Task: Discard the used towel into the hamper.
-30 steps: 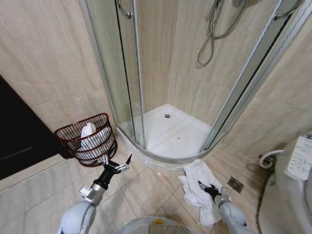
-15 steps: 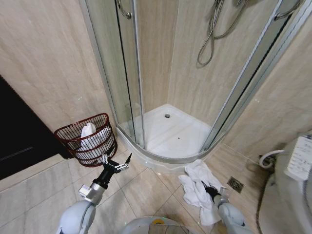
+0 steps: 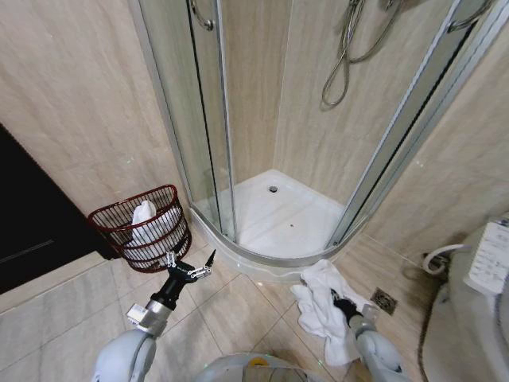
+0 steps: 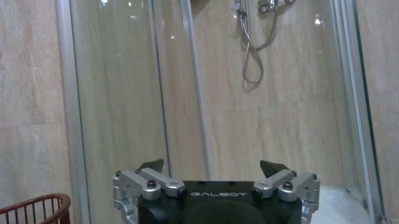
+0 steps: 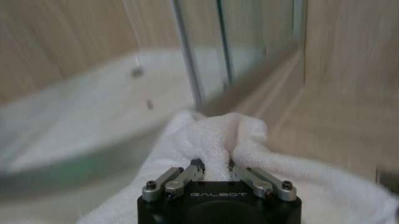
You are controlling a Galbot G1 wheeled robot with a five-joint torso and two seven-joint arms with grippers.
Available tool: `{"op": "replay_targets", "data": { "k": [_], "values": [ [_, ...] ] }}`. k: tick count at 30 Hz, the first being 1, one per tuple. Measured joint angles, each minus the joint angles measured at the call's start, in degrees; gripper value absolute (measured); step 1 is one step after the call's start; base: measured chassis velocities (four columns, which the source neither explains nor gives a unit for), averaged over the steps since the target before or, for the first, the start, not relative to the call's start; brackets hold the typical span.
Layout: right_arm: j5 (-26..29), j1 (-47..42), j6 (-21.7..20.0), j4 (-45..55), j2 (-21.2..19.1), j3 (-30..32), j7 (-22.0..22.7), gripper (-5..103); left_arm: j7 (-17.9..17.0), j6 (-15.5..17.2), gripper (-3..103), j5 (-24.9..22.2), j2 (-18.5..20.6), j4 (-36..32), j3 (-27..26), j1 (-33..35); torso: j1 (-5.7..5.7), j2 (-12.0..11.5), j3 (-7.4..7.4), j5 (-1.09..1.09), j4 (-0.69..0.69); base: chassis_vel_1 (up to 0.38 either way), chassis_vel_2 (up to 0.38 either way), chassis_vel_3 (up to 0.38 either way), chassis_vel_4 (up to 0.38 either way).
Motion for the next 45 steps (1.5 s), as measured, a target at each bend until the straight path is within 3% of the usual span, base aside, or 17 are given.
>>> {"op": "replay_targets", "data": {
  "k": [7, 16, 19, 33, 40, 45],
  "values": [
    [-0.1, -9.6, 4.3, 19.4, 1.5, 6.5, 1.6, 14, 0.0, -0.8, 100, 0.0, -1.4, -0.4, 0.1, 0.5, 0.0, 0.0, -0.01, -0.05, -0.02, 0.0, 0.0, 0.0, 0.0],
    [-0.8, -14.8, 5.1, 37.9, 2.6, 13.4, 2.5, 14, -0.2, -1.7, 100, 0.0, -4.4, -0.7, 0.5, 0.9, 0.0, 0.0, -0.01, -0.04, 0.0, 0.0, 0.0, 0.0, 0.0],
    [-2.4, -15.7, 4.9, 43.4, 2.9, 14.3, 2.5, 14, -0.2, -0.6, 100, 0.0, -5.0, -1.0, 0.5, 0.6, 0.0, 0.0, -0.01, -0.02, -0.01, 0.0, 0.0, 0.0, 0.0],
    [-8.5, -14.1, 3.4, 45.9, 3.9, 12.7, 3.2, 14, 1.2, 0.0, 100, 0.4, -5.0, -1.1, 0.1, 0.0, 0.0, 0.0, -0.01, -0.02, -0.01, 0.011, 0.017, 0.017, 0.014],
    [-11.7, -13.9, 3.6, 45.3, 4.5, 11.4, 3.1, 14, 0.8, -2.4, 100, 0.3, -4.6, 0.6, 0.2, -0.7, 0.0, 0.0, -0.01, -0.04, 0.02, 0.073, 0.057, 0.057, 0.059],
    [-13.4, -13.6, 4.0, 45.3, 4.9, 10.3, 2.9, 14, 0.3, -2.4, 100, 0.3, -4.3, 0.9, 0.4, -1.1, 0.0, 0.0, -0.01, -0.02, -0.02, 0.034, 0.042, -0.003, -0.011]
  ]
}}
